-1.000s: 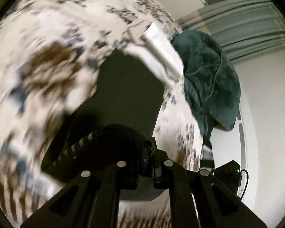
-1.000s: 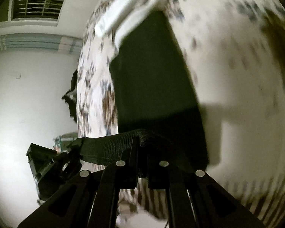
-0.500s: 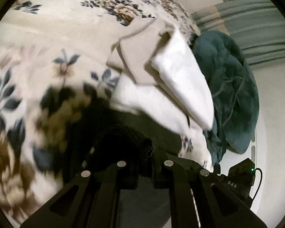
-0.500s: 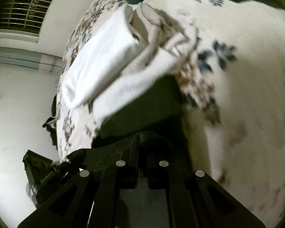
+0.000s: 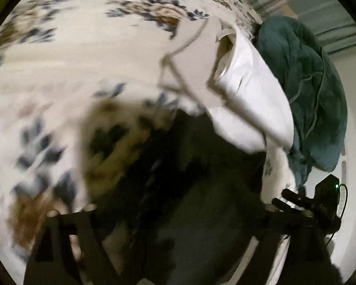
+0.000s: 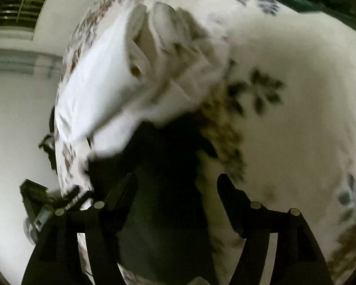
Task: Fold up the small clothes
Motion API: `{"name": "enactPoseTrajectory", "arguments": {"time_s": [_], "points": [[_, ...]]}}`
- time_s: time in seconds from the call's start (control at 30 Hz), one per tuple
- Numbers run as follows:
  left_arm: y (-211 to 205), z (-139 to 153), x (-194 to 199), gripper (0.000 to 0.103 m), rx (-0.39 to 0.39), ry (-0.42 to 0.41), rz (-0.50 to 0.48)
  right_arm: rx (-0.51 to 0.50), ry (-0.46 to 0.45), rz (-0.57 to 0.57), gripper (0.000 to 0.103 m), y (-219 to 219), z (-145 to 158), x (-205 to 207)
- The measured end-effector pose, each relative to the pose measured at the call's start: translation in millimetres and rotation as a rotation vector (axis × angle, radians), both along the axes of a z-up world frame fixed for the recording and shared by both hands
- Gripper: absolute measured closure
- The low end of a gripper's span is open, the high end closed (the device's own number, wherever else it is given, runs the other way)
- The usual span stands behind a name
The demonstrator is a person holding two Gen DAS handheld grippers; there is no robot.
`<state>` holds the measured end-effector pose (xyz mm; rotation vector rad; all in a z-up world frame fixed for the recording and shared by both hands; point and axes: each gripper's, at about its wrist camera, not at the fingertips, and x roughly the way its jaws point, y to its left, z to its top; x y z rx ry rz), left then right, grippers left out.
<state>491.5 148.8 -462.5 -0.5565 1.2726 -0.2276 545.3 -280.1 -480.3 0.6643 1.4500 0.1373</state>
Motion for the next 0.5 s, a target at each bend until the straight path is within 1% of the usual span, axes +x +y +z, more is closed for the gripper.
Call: {"name": "enactPoseTrajectory", "arguments": {"time_s": [0.07, 0.1, 0.13, 0.17, 0.2, 0.23, 0.27, 0.3, 0.33, 0.37, 0.4, 0.43, 0.47, 0.5], "points": [[11.0, -0.1, -34.7, 0.016, -0.009, 0.023, 0.033, 0.016, 0.05, 0.042, 0.018, -6.0, -7.1, -16.2], [16.2, -2.3, -53.0, 0.016, -0.012, 0.036, 0.055, 0.018, 0.058, 0.054, 0.017, -6.9, -9.8, -20.4], [22.5, -6.6, -82.8, 0.016, -0.021, 0.063, 0.097, 0.025, 0.068, 0.074, 0.016, -7.4, -13.9, -26.3], [24.2, -12.3, -98.8, 0.016, -0.032, 0.083, 0.118, 0.039, 0.078, 0.093, 0.016, -8.0, -20.7, -30.1], [26.7, -23.9, -119.0, 0.016, -0.06, 0.13, 0.155, 0.049, 0.082, 0.105, 0.014, -6.7, -24.5, -36.9], [27.8, -42.4, -146.7, 0.016, -0.131, 0.211, 0.217, 0.068, 0.084, 0.112, 0.011, -5.5, -30.7, -37.8], [26.5, -54.1, -159.9, 0.016, -0.18, 0.254, 0.253, 0.091, 0.084, 0.119, 0.007, -3.8, -36.5, -38.8], [20.1, -73.5, -184.0, 0.016, -0.25, 0.32, 0.303, 0.124, 0.09, 0.128, 0.006, -0.7, -45.9, -35.2], [15.2, -81.4, -193.5, 0.016, -0.272, 0.347, 0.324, 0.136, 0.099, 0.138, 0.006, 2.3, -52.7, -32.3], [6.7, -93.5, -206.7, 0.016, -0.321, 0.371, 0.362, 0.14, 0.11, 0.151, 0.006, 7.2, -61.2, -29.1], [-2.9, -102.3, -211.7, 0.016, -0.372, 0.364, 0.391, 0.149, 0.122, 0.169, 0.006, 13.1, -69.9, -24.1], [-10.9, -108.9, -211.8, 0.016, -0.398, 0.349, 0.41, 0.155, 0.127, 0.182, 0.006, 17.6, -73.8, -21.5], [-16.7, -114.1, -209.8, 0.016, -0.415, 0.332, 0.417, 0.165, 0.132, 0.213, 0.006, 24.9, -81.0, -13.0], [-23.0, -120.2, -205.5, 0.016, -0.415, 0.306, 0.432, 0.172, 0.132, 0.229, 0.006, 30.6, -84.9, -8.3]]}}
